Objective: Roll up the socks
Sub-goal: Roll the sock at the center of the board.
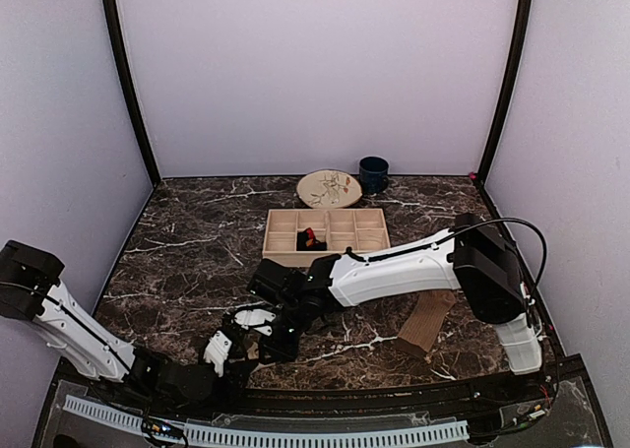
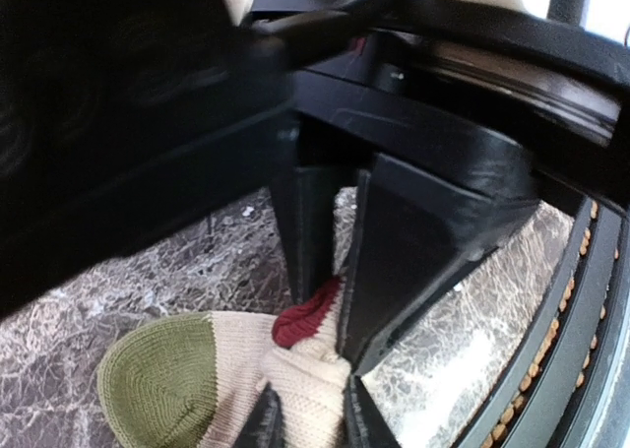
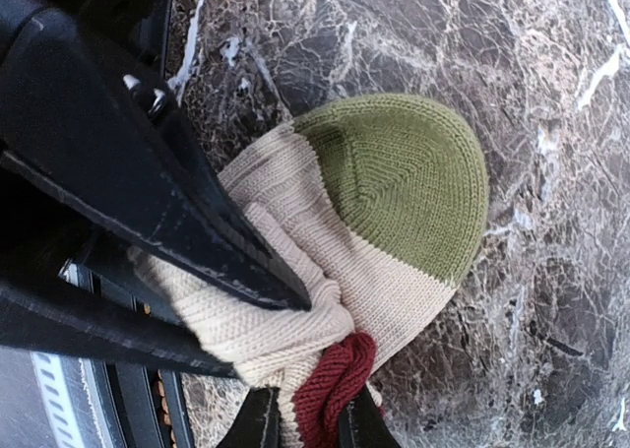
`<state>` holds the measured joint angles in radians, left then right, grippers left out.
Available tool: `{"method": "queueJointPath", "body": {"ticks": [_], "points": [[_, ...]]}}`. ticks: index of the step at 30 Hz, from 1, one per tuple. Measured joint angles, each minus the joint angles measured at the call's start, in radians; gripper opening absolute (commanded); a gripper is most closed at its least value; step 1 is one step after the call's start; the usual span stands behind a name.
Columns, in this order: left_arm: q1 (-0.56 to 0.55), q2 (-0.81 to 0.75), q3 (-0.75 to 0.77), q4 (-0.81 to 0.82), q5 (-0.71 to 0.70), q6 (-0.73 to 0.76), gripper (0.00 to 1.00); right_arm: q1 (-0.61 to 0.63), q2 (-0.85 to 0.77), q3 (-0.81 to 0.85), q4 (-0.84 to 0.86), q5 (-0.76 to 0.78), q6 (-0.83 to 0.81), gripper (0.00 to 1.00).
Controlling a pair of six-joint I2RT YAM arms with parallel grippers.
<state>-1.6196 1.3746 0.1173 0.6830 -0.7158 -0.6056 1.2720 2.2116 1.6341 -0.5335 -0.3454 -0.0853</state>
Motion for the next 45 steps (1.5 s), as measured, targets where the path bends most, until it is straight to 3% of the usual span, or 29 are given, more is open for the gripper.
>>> {"method": "queueJointPath", "body": {"ticks": [5, 10, 13, 24, 32, 40, 45], "points": [[0.000, 0.020, -0.002, 0.029, -0.003, -0.010, 0.05, -0.002, -0.006, -0.011, 0.005, 0.001, 0.002, 0.16], [0.000, 0.029, -0.014, 0.064, -0.004, -0.043, 0.02, -0.003, -0.014, -0.034, 0.037, 0.002, 0.021, 0.35], [0.000, 0.039, -0.016, 0.082, -0.005, -0.070, 0.01, -0.003, -0.020, -0.059, 0.067, 0.008, 0.028, 0.40], [0.000, 0.078, -0.051, 0.185, -0.016, -0.181, 0.00, -0.010, -0.092, -0.206, 0.201, 0.036, 0.066, 0.47], [0.028, 0.137, -0.060, 0.291, 0.029, -0.156, 0.00, -0.029, -0.212, -0.385, 0.280, 0.104, 0.119, 0.47], [0.159, 0.246, -0.008, 0.425, 0.214, -0.099, 0.00, -0.033, -0.344, -0.570, 0.343, 0.238, 0.154, 0.48], [0.232, 0.259, 0.098, 0.341, 0.370, -0.043, 0.00, -0.034, -0.426, -0.664, 0.346, 0.349, 0.166, 0.48]]}}
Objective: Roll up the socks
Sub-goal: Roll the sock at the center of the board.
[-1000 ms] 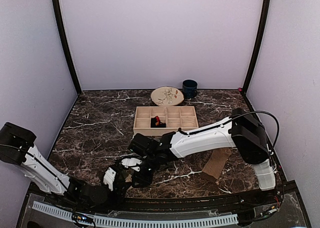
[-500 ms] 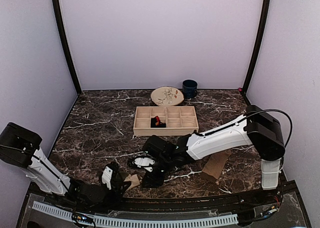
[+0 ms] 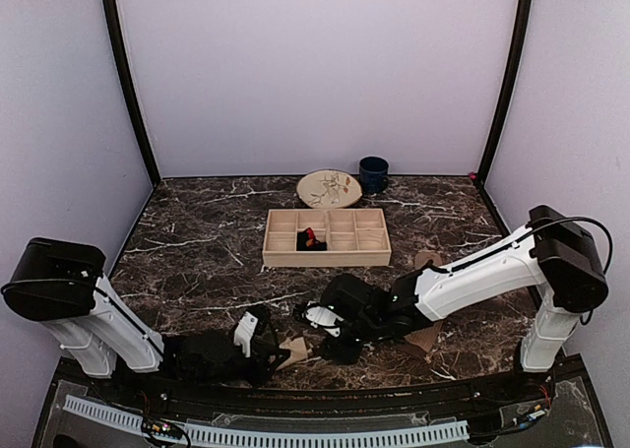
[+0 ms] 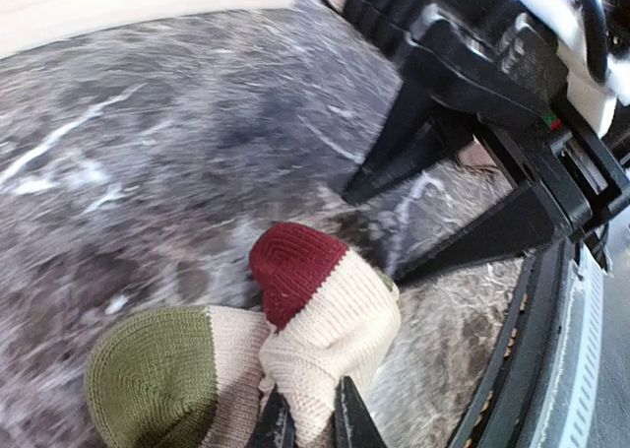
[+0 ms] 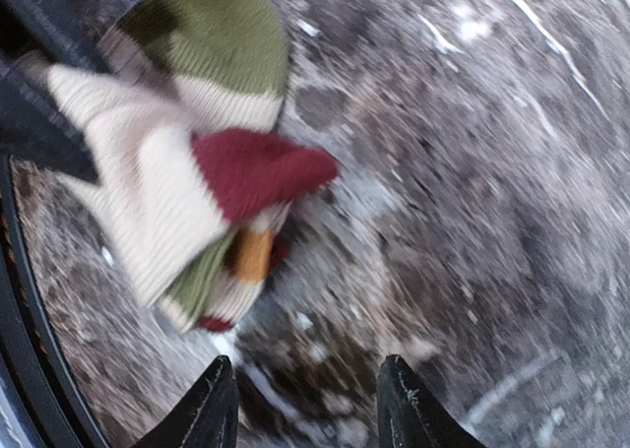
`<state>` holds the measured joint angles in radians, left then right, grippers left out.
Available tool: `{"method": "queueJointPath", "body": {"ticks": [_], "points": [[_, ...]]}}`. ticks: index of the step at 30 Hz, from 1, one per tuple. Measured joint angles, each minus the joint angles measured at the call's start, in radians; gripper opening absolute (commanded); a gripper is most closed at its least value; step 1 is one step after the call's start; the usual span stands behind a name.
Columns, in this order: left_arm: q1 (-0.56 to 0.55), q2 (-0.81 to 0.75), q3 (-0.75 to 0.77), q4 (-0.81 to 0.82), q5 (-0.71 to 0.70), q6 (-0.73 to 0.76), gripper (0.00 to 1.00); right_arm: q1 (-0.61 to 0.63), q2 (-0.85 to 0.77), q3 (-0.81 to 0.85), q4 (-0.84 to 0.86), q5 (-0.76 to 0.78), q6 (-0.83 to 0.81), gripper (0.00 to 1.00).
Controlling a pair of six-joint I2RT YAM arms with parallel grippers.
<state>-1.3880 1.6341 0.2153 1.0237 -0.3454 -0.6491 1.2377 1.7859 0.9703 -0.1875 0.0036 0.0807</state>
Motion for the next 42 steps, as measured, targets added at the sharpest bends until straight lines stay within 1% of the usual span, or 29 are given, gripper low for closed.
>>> {"method": "queueJointPath", "body": {"ticks": [5, 8, 12, 17, 20, 23, 27, 32, 36, 42], "points": [[0.071, 0.002, 0.118, -0.151, 0.172, 0.051, 0.00, 0.027, -0.095, -0.066, 0.016, 0.129, -0.006, 0.48], [0.128, 0.018, 0.152, -0.182, 0.276, 0.055, 0.00, 0.079, -0.141, -0.095, 0.037, 0.215, -0.029, 0.48], [0.189, 0.069, 0.181, -0.156, 0.394, 0.051, 0.00, 0.171, -0.157, -0.117, 0.058, 0.318, -0.056, 0.49], [0.227, 0.135, 0.195, -0.071, 0.502, 0.033, 0.00, 0.273, -0.157, -0.154, 0.064, 0.418, -0.097, 0.51], [0.241, 0.153, 0.194, -0.038, 0.543, 0.023, 0.00, 0.303, -0.157, -0.155, 0.075, 0.459, -0.126, 0.53], [0.247, 0.158, 0.186, -0.020, 0.570, 0.013, 0.00, 0.309, -0.155, -0.156, 0.098, 0.507, -0.161, 0.57], [0.256, 0.167, 0.174, 0.008, 0.610, 0.003, 0.00, 0.309, -0.126, -0.155, 0.147, 0.564, -0.209, 0.58], [0.276, 0.182, 0.140, 0.075, 0.669, -0.022, 0.00, 0.311, -0.035, -0.151, 0.176, 0.602, -0.247, 0.60], [0.288, 0.191, 0.121, 0.111, 0.708, -0.036, 0.00, 0.314, -0.016, -0.145, 0.217, 0.622, -0.275, 0.61], [0.294, 0.208, 0.118, 0.140, 0.739, -0.045, 0.00, 0.314, 0.002, -0.129, 0.230, 0.629, -0.320, 0.60]]}}
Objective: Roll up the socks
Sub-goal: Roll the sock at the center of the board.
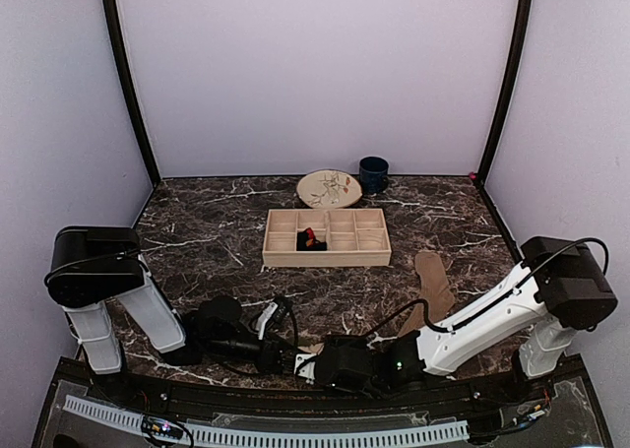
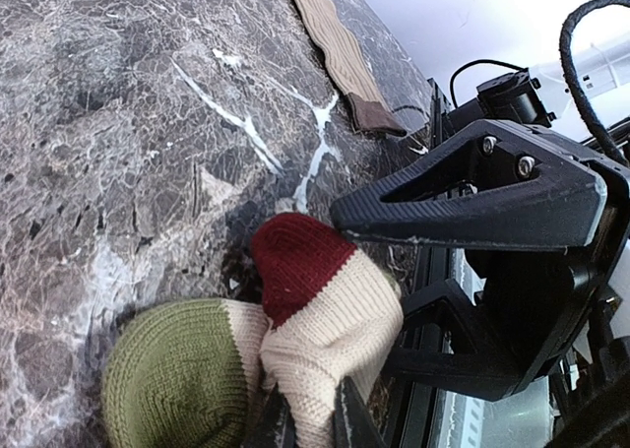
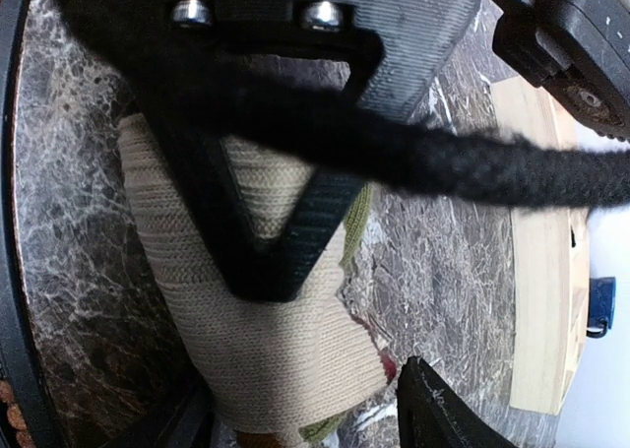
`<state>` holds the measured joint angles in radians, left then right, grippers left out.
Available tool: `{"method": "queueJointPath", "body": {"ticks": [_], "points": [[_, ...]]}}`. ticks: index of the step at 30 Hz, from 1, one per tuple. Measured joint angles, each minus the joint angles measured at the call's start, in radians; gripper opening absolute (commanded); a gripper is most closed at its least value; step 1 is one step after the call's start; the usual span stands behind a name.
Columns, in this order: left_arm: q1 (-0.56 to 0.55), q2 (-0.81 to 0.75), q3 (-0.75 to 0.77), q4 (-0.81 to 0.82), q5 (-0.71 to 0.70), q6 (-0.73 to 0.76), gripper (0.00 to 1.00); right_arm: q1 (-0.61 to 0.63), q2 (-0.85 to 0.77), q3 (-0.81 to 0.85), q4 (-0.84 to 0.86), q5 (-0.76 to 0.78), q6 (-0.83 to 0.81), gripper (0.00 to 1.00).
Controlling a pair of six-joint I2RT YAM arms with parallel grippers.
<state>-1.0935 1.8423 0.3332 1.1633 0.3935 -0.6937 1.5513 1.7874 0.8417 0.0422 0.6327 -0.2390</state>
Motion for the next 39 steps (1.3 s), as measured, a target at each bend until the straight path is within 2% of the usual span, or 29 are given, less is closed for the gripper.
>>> {"method": "queueJointPath", "body": {"ticks": [6, 16, 22, 26, 28, 33, 36, 39], "points": [[0.004, 0.003, -0.006, 0.011, 0.013, -0.006, 0.00, 0.000, 0.021, 0.014, 0.016, 0.013, -0.037, 0.59], [0.016, 0.002, -0.008, 0.011, 0.040, -0.010, 0.00, 0.009, 0.057, 0.042, 0.021, 0.003, -0.079, 0.40], [0.021, 0.002, -0.010, 0.015, 0.058, -0.010, 0.00, 0.007, 0.072, 0.063, -0.001, -0.030, -0.099, 0.24], [0.024, 0.002, -0.010, 0.014, 0.069, -0.010, 0.01, 0.000, 0.081, 0.090, -0.045, -0.065, -0.100, 0.18], [0.025, 0.002, -0.010, 0.013, 0.072, -0.009, 0.08, -0.005, 0.082, 0.102, -0.067, -0.080, -0.100, 0.17], [0.025, -0.017, -0.008, -0.021, 0.061, -0.001, 0.41, -0.032, 0.082, 0.140, -0.133, -0.147, -0.090, 0.14], [0.022, -0.060, -0.008, -0.079, 0.029, 0.008, 0.51, -0.059, 0.082, 0.156, -0.142, -0.202, -0.077, 0.10], [0.018, -0.119, -0.008, -0.158, -0.022, 0.020, 0.55, -0.090, 0.085, 0.175, -0.146, -0.268, -0.062, 0.00]]}}
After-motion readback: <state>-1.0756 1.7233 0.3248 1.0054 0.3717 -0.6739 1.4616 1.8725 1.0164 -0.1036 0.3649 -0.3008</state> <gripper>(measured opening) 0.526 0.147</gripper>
